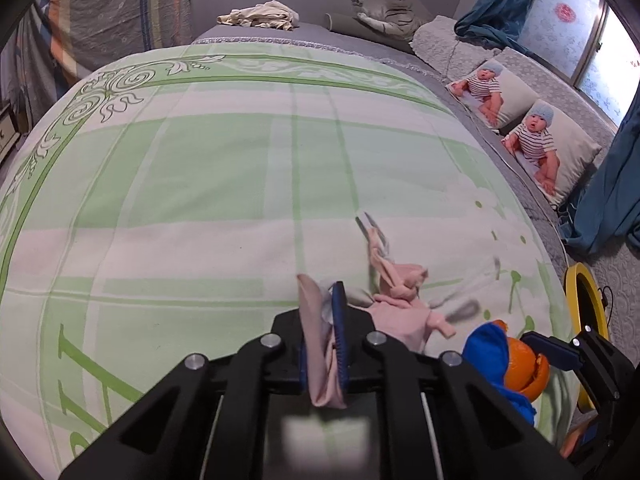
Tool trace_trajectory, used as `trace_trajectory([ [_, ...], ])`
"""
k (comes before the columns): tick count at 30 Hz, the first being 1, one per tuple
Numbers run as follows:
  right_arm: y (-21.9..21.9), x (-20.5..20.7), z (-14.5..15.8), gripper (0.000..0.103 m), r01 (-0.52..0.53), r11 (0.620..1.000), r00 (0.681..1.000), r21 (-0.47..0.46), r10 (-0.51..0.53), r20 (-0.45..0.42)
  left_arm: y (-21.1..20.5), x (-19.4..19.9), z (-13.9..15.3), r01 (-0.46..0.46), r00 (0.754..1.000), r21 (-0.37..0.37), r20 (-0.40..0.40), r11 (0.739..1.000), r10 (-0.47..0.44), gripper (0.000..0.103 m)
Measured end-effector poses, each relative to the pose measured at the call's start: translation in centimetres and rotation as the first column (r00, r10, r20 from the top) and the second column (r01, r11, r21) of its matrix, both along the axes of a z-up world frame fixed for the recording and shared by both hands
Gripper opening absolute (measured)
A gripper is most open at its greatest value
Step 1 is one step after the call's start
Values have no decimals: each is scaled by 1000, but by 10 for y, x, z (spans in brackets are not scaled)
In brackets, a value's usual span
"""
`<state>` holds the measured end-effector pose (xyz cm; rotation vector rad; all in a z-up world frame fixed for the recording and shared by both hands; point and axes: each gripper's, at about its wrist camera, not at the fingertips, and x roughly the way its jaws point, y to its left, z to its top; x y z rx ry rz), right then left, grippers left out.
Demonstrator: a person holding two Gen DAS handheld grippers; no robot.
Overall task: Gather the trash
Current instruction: 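Grasp the pink cloth with the left tool while the right tool grasps the blue bag and orange peel, then lift the pink cloth, blue bag and orange peel and carry them over the bin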
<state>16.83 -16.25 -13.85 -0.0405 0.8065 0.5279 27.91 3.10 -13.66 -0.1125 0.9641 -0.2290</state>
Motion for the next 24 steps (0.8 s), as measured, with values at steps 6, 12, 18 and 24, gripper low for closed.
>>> trace_trajectory([
  [6, 1, 7, 0, 68, 11, 1000, 1000, -9, -11, -23, -3, -1, 0, 12, 1000, 3, 12, 1000, -12, 6],
  [12, 1, 10, -3, 56, 21, 1000, 999, -18, -22, -42, -4, -4, 1, 23, 1000, 1, 17, 1000, -23, 5],
  [18, 1, 9, -1, 48, 26, 1000, 999, -10, -27, -40, -5, -5, 3, 17, 1000, 3, 20, 1000, -17, 4],
  [24, -2, 3, 3, 46, 34, 999, 999, -16, -34, -31, -6, -9, 10, 21, 999, 2, 43, 1000, -21, 4],
])
